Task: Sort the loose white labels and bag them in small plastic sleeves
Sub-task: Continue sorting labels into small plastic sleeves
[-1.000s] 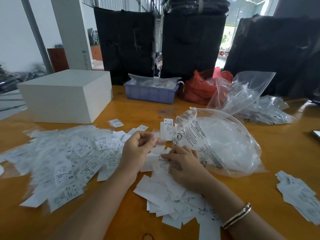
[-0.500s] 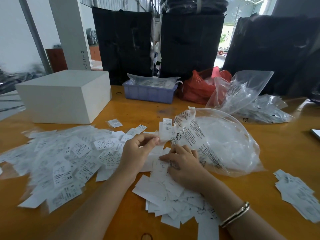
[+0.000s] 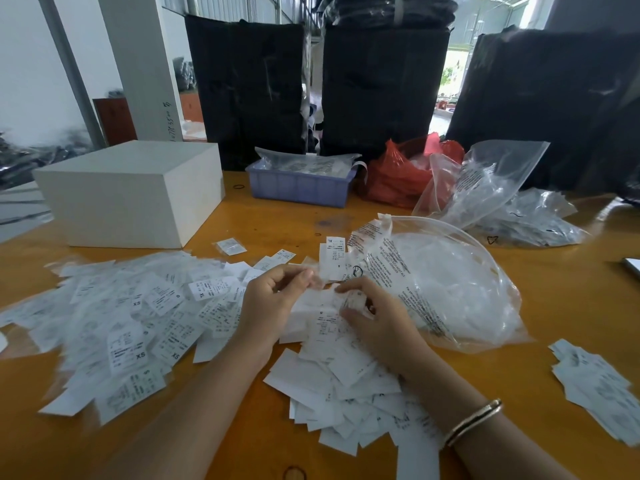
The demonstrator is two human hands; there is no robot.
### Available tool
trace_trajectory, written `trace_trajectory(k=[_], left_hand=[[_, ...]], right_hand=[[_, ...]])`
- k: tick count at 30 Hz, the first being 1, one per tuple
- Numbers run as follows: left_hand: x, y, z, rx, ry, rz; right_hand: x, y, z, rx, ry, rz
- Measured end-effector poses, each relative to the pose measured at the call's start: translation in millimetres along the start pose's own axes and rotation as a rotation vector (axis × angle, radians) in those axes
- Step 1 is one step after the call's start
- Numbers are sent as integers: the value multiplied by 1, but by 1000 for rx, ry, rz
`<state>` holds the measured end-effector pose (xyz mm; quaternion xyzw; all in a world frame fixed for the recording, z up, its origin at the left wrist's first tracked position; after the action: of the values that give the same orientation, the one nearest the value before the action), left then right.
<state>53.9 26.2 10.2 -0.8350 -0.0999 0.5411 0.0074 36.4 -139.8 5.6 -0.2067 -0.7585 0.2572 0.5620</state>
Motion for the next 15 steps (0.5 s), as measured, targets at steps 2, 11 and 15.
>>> trace_trajectory(k=[2, 11, 15], left_hand=[[1, 0, -1, 11, -12, 2], [3, 4, -2, 91, 167, -178], [3, 6, 1, 134, 188, -190]], right_hand=[[0, -5, -1, -51, 35, -180], [-11, -20, 2, -309, 153, -838], [-8, -19, 3, -273, 195, -951]])
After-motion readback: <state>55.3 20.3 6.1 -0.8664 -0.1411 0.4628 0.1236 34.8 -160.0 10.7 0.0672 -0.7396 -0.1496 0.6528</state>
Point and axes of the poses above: each hand's wrist, its own z-axis away from the middle knuckle, its own y-axis out of the palm, x = y × z, the point moved 3 cm from there along -z, towards the middle knuckle, and after that the axes turned 3 degrees about y, right-handed, at the moved point
